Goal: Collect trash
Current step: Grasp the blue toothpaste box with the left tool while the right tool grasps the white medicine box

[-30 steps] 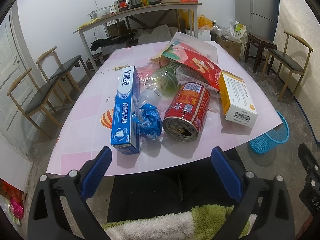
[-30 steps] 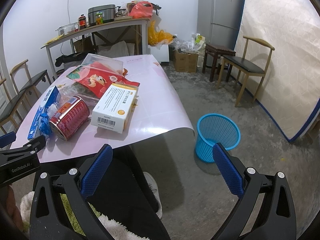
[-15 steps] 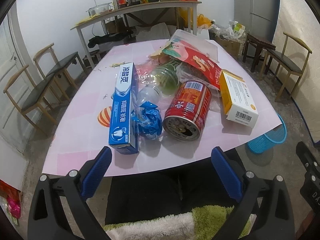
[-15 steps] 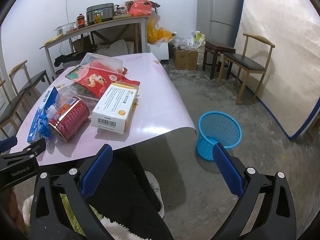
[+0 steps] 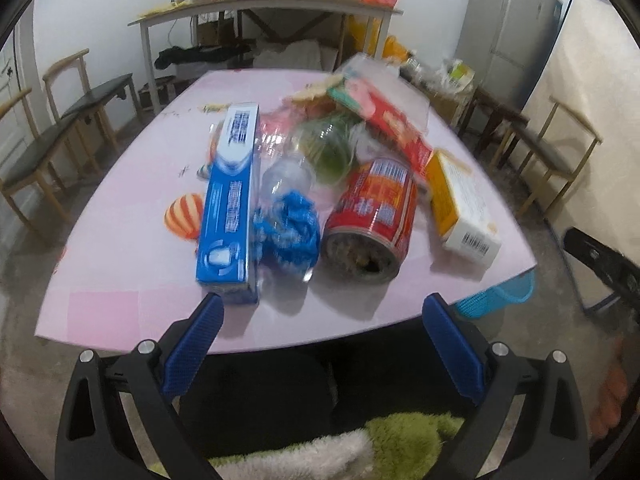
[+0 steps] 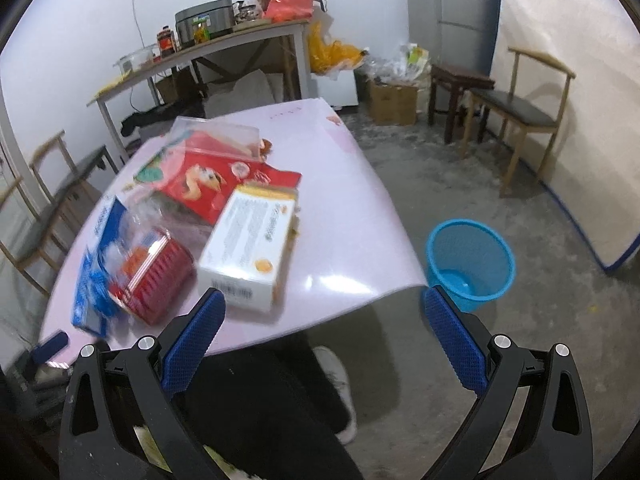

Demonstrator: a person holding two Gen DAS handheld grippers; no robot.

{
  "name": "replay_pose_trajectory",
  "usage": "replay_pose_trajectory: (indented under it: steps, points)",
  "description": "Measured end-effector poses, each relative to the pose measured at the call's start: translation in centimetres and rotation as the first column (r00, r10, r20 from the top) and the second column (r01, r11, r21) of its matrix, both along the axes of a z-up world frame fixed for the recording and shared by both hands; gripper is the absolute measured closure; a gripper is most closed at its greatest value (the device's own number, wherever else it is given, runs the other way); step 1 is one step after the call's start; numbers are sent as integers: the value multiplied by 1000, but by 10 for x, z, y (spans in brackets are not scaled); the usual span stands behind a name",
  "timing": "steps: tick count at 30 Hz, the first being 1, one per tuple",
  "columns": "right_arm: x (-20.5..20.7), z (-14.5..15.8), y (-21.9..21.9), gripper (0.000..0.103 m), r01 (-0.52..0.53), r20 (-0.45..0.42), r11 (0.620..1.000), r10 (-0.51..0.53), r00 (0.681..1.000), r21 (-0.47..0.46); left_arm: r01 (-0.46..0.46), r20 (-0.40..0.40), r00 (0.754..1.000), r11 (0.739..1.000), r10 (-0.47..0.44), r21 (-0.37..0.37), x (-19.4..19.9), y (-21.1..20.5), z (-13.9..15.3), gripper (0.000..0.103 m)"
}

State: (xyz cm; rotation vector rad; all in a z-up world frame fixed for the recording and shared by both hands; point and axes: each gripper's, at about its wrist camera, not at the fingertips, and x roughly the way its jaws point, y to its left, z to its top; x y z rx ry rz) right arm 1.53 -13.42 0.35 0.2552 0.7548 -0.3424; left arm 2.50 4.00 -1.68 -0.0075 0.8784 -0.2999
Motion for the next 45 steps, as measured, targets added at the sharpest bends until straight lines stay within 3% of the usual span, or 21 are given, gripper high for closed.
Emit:
replay_pose_trajectory:
  steps: [4, 7, 9, 13, 16, 22, 26, 31, 34, 40, 45]
  points:
    - [18, 9, -3, 7, -23, 7, 1000, 23, 1000, 18, 58, 47, 997, 992, -54, -111, 6, 6, 12, 6]
    - [24, 9, -7, 7, -45, 47, 997, 42, 998, 68, 122, 54, 992, 962, -112, -245, 13, 12, 20, 6]
    - [27, 6, -9, 7, -59, 50, 993, 55, 997, 98, 142, 60, 990, 949, -130, -280, 19, 13, 25, 6]
    - [48, -1, -10, 7, -90, 6, 975, 91, 996, 201, 162, 96, 986, 941, -140, -297, 31, 15, 34, 6]
    - [79, -15, -12, 7, -123, -52, 939, 147, 988, 322, 161, 130, 983, 944, -128, -287, 40, 21, 44, 6]
    - [114, -32, -10, 7, -132, -119, 914, 191, 974, 384, 63, 157, 987, 985, -37, -164, 69, 51, 60, 6]
    - [130, -45, -7, 12, -132, -169, 916, 208, 963, 379, 1, 75, 997, 994, 8, -109, 108, 60, 50, 7]
    - [137, -56, -12, 28, -123, -213, 917, 215, 953, 378, -39, -89, 996, 987, 25, -156, 152, 67, 25, 27]
    - [135, -57, -18, 32, -114, -221, 918, 210, 952, 380, -57, -164, 986, 979, 25, -195, 171, 68, 12, 33]
    - [133, -53, -29, 31, -105, -218, 924, 195, 956, 367, -62, -255, 967, 979, 10, -195, 199, 64, -4, 34]
    - [138, -54, -26, 27, -105, -229, 927, 197, 953, 359, -78, -314, 949, 978, 14, -191, 203, 61, -13, 51]
